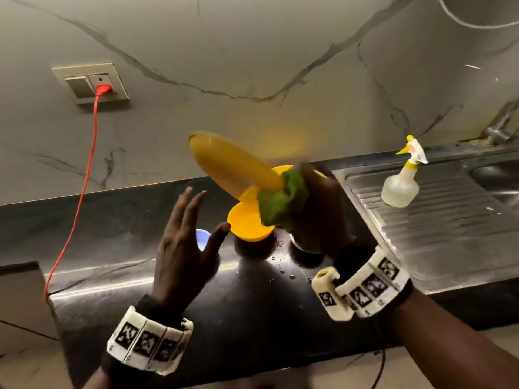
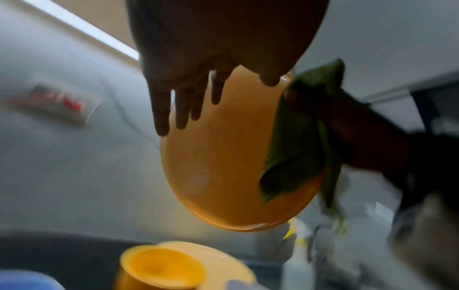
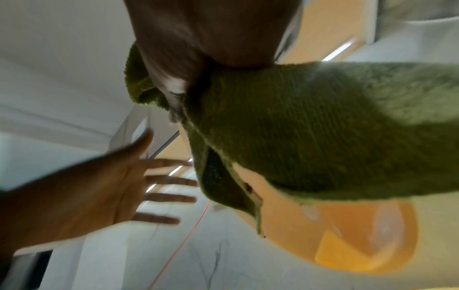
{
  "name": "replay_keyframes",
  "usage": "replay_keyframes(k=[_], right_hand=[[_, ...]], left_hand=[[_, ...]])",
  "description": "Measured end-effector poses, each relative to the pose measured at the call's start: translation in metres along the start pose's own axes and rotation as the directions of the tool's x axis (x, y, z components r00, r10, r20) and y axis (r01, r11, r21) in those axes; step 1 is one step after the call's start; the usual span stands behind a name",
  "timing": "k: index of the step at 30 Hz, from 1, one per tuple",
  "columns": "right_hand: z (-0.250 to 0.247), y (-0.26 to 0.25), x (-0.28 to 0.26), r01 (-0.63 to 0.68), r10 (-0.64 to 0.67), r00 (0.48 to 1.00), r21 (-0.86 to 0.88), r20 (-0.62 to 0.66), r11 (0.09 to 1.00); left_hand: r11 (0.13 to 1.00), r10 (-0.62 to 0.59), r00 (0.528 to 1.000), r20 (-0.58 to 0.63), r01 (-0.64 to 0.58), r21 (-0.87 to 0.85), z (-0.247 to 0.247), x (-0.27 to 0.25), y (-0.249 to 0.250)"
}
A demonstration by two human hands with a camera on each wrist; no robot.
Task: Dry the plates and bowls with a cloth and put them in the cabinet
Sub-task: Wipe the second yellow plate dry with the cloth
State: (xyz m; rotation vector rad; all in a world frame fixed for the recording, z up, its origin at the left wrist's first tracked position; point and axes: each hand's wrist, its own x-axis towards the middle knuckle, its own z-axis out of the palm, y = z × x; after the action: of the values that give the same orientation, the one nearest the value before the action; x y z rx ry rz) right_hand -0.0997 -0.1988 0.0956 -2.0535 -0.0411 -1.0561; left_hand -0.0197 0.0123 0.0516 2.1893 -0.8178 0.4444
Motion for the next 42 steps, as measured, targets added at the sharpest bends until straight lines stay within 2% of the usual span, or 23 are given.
replay_keyframes(k=[1, 2, 3, 4, 5, 6, 7, 9, 10, 12, 14, 16, 20, 22, 23, 25, 27, 29, 30, 33, 35, 39, 42], right_hand=[[0.006, 0.001, -0.009, 0.099, -0.097, 0.995, -0.039, 0.038, 0.994], [0.013, 0.004, -0.018, 0.198, -0.193, 0.979, -0.081, 0.068, 0.977], [0.022, 0.004, -0.026, 0.286, -0.277, 0.957, -0.114, 0.087, 0.951], [0.03, 0.005, -0.034, 0.35, -0.34, 0.936, -0.14, 0.091, 0.926], [0.038, 0.006, -0.041, 0.403, -0.391, 0.915, -0.151, 0.1, 0.903], [0.046, 0.005, -0.046, 0.446, -0.432, 0.894, -0.153, 0.118, 0.882], [0.052, 0.006, -0.051, 0.477, -0.458, 0.877, -0.156, 0.145, 0.865], [0.064, 0.005, -0.061, 0.467, -0.436, 0.877, -0.137, 0.203, 0.874], [0.067, 0.004, -0.065, 0.405, -0.378, 0.899, -0.092, 0.221, 0.909], [0.07, -0.001, -0.073, 0.144, -0.158, 0.96, 0.076, 0.233, 0.987], [0.071, -0.006, -0.079, -0.128, 0.039, 0.95, 0.274, 0.31, 0.953], [0.077, -0.009, -0.085, -0.247, 0.07, 0.904, 0.382, 0.422, 0.89], [0.096, -0.016, -0.086, -0.259, -0.01, 0.853, 0.44, 0.521, 0.86], [0.101, -0.022, -0.079, -0.335, 0.044, 0.833, 0.441, 0.551, 0.833], [0.102, -0.026, -0.075, -0.399, 0.091, 0.817, 0.443, 0.569, 0.803], [0.106, -0.031, -0.067, -0.464, 0.156, 0.811, 0.458, 0.564, 0.758], [0.114, -0.031, -0.059, -0.481, 0.182, 0.811, 0.456, 0.556, 0.749], [0.124, -0.026, -0.046, -0.504, 0.225, 0.799, 0.416, 0.558, 0.757], [0.127, -0.021, -0.038, -0.519, 0.253, 0.79, 0.391, 0.558, 0.76], [0.136, -0.004, -0.011, -0.506, 0.328, 0.822, 0.332, 0.466, 0.796], [0.131, 0.009, 0.011, -0.487, 0.39, 0.854, 0.268, 0.343, 0.831], [0.112, 0.042, 0.04, -0.439, 0.42, 0.889, 0.085, 0.181, 0.894], [0.104, 0.062, 0.03, -0.471, 0.47, 0.869, -0.035, 0.158, 0.882]], left_hand=[[0.992, -0.041, 0.999, 0.028, 0.044, -0.121, -0.001, 0.0, 0.008], [0.944, -0.116, 0.992, 0.053, 0.127, -0.305, -0.003, -0.001, 0.016], [0.813, -0.234, 0.965, 0.12, 0.263, -0.519, -0.005, -0.001, 0.025], [0.618, -0.355, 0.902, 0.245, 0.423, -0.663, -0.006, -0.002, 0.031], [0.428, -0.424, 0.829, 0.366, 0.539, -0.725, -0.006, -0.002, 0.033], [0.322, -0.436, 0.786, 0.437, 0.59, -0.74, -0.006, -0.002, 0.033], [0.289, -0.433, 0.778, 0.456, 0.599, -0.747, -0.006, -0.003, 0.033], [0.251, -0.472, 0.781, 0.409, 0.564, -0.787, -0.003, -0.003, 0.031], [0.208, -0.518, 0.756, 0.401, 0.566, -0.798, -0.001, -0.002, 0.029], [0.153, -0.588, 0.706, 0.394, 0.576, -0.803, 0.001, -0.003, 0.018], [0.187, -0.598, 0.708, 0.376, 0.579, -0.794, -0.001, -0.004, 0.009], [0.256, -0.556, 0.753, 0.353, 0.559, -0.789, -0.005, -0.006, 0.006], [0.336, -0.501, 0.809, 0.309, 0.511, -0.791, -0.002, -0.011, 0.011], [0.4, -0.474, 0.839, 0.265, 0.474, -0.785, 0.0, -0.015, 0.011], [0.423, -0.45, 0.847, 0.284, 0.482, -0.767, 0.0, -0.017, 0.01], [0.445, -0.425, 0.817, 0.39, 0.563, -0.696, -0.006, -0.024, 0.01], [0.513, -0.411, 0.807, 0.424, 0.59, -0.624, -0.011, -0.026, 0.014], [0.56, -0.362, 0.865, 0.348, 0.5, -0.661, -0.012, -0.023, 0.015], [0.546, -0.343, 0.889, 0.303, 0.451, -0.706, -0.012, -0.02, 0.014], [0.507, -0.315, 0.906, 0.284, 0.413, -0.757, -0.014, -0.017, 0.015], [0.536, -0.292, 0.921, 0.26, 0.382, -0.752, -0.016, -0.02, 0.02], [0.57, -0.245, 0.964, 0.099, 0.226, -0.79, -0.014, -0.027, 0.021], [0.563, -0.246, 0.967, 0.065, 0.197, -0.802, -0.015, -0.03, 0.018]])
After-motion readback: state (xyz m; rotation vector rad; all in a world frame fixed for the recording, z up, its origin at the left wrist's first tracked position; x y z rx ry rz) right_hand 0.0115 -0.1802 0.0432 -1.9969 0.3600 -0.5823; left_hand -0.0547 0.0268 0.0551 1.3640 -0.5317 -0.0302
